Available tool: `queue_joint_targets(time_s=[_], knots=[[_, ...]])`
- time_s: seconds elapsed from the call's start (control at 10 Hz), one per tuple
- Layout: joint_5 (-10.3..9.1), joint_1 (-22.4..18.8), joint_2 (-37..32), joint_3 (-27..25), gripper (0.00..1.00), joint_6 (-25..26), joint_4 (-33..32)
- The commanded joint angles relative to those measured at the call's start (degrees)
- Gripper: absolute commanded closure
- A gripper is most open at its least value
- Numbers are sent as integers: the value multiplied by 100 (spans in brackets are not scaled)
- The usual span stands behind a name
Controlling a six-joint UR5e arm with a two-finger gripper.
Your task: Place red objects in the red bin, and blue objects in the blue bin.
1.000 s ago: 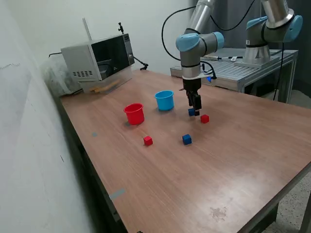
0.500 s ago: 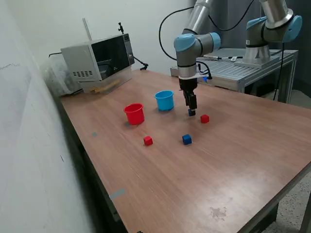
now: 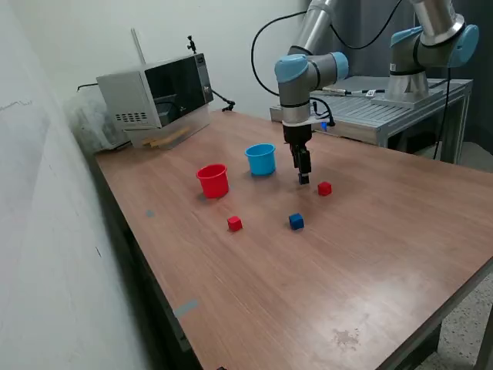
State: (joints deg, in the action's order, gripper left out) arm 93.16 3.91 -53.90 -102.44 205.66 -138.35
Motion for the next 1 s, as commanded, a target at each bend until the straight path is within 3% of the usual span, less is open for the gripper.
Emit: queue_joint_targets(time_s=[0.0,0.9], knots=[[0,66,-6,-4,0,0,1],[9,57,-50,-48,0,-61,10]])
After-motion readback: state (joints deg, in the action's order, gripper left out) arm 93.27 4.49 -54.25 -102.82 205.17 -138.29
